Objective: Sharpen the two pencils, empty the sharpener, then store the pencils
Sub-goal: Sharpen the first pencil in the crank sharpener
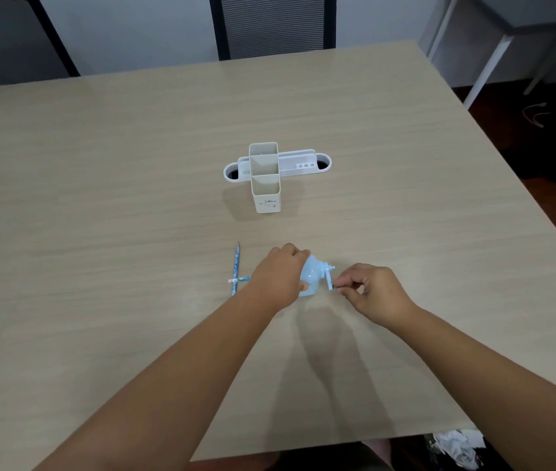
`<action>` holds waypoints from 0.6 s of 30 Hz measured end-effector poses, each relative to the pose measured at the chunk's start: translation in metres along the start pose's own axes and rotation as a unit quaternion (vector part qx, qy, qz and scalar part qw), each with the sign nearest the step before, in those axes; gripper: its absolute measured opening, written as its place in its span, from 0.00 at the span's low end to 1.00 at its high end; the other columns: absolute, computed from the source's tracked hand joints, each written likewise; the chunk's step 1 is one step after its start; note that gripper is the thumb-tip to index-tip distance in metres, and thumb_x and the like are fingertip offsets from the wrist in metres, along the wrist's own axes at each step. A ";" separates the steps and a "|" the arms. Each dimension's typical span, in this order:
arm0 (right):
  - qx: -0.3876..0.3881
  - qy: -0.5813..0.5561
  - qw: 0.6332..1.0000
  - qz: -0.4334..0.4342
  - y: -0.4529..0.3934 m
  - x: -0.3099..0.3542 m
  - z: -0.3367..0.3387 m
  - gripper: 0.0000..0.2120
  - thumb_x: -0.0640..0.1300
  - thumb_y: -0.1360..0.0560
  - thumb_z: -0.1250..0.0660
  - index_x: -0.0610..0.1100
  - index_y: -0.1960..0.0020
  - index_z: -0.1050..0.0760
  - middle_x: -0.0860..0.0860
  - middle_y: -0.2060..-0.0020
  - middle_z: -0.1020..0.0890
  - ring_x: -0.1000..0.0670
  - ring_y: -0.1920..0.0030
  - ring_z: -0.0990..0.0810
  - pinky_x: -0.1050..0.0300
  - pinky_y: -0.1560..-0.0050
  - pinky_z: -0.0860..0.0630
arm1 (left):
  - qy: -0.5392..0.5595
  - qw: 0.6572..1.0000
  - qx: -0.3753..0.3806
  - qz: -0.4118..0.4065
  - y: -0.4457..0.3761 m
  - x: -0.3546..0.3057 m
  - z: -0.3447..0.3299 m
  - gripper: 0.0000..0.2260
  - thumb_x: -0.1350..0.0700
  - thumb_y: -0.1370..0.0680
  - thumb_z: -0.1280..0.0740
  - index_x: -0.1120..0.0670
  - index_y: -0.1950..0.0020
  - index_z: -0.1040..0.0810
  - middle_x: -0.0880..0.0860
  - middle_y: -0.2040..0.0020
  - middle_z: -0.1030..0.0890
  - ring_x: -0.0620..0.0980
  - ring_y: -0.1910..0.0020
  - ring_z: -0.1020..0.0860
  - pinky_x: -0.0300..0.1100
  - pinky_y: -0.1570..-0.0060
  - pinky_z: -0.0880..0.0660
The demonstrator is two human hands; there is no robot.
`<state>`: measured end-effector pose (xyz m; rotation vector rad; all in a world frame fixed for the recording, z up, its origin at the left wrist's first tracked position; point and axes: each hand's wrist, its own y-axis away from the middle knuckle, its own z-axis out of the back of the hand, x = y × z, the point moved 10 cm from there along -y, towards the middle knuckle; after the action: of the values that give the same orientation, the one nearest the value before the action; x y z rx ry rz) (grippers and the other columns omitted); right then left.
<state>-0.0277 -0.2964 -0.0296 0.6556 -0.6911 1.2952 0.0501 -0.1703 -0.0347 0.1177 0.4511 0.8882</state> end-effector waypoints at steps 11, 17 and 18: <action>-0.002 0.056 0.998 -0.034 -0.079 -0.017 -0.006 0.07 0.33 0.29 0.32 0.39 0.54 0.17 0.44 0.56 0.16 0.46 0.57 0.19 0.58 0.51 0.24 | -0.006 1.000 -0.018 -0.009 0.005 0.001 -0.002 0.27 0.51 0.25 0.32 0.51 0.28 0.36 0.53 0.33 0.30 0.57 0.39 0.31 0.52 0.41 0.27; 0.061 -0.002 0.988 -0.144 -0.026 -0.055 -0.033 0.04 0.36 0.31 0.30 0.44 0.60 0.17 0.50 0.61 0.16 0.53 0.61 0.21 0.75 0.62 0.30 | -0.005 0.999 -0.050 -0.006 0.008 0.002 0.000 0.26 0.49 0.27 0.33 0.52 0.30 0.34 0.54 0.39 0.28 0.57 0.42 0.30 0.53 0.46 0.25; 0.059 -0.020 0.988 -0.139 -0.014 -0.051 -0.028 0.05 0.37 0.31 0.29 0.45 0.60 0.17 0.52 0.61 0.16 0.55 0.61 0.21 0.75 0.61 0.30 | -0.007 0.999 -0.046 -0.010 0.008 0.002 -0.001 0.26 0.49 0.27 0.33 0.52 0.30 0.34 0.54 0.38 0.28 0.57 0.42 0.30 0.53 0.46 0.25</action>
<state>-0.0187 -0.3087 -0.0868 0.8443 -0.5372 1.0726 0.0451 -0.1643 -0.0341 0.0352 0.3963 0.8867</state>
